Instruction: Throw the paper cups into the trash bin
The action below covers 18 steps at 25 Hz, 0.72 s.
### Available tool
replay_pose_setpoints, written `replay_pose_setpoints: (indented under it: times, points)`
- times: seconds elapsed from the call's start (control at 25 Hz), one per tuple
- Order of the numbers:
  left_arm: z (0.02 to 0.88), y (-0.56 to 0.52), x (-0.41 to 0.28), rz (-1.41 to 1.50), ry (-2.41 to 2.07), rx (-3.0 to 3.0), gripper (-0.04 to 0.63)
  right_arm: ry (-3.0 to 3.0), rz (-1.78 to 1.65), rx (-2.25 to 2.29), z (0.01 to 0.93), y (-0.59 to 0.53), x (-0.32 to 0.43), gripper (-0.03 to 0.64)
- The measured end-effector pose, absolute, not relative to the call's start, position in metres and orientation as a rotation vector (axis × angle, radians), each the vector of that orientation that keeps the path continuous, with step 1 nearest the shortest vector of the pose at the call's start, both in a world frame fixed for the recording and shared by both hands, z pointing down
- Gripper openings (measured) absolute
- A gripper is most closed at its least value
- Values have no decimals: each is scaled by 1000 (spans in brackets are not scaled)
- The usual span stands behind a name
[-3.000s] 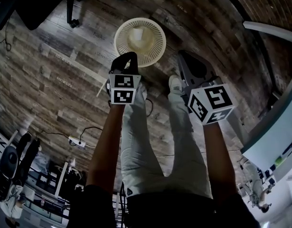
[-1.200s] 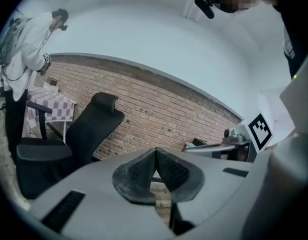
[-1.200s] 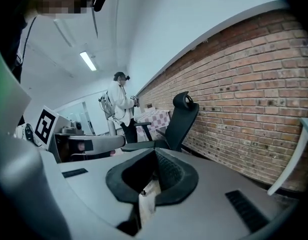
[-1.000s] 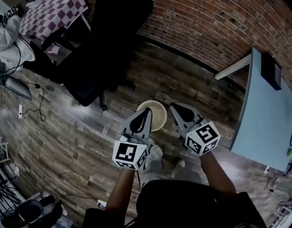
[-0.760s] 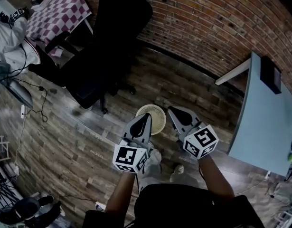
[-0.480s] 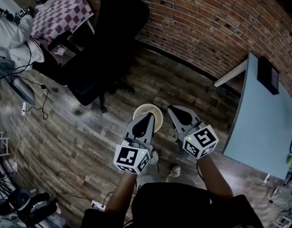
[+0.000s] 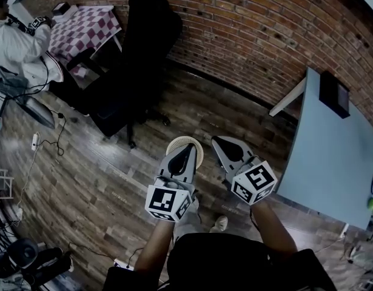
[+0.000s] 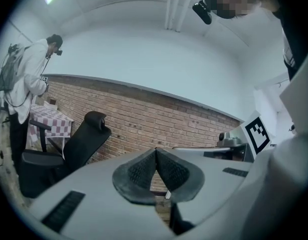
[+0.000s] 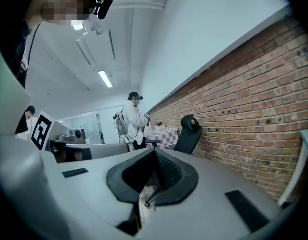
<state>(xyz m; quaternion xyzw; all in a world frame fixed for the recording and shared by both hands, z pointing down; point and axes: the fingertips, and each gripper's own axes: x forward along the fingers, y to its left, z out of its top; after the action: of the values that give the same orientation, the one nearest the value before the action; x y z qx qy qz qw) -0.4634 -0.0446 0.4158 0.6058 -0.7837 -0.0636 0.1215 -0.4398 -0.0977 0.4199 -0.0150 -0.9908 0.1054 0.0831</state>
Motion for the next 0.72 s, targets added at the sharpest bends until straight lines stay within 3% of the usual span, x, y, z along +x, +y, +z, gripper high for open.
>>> replay_pose_setpoints:
  times: [0.72]
  points:
    - [358, -4, -364, -136, -2374, 1841, 9, -3069, 274, -74, 363, -50, -346, 5]
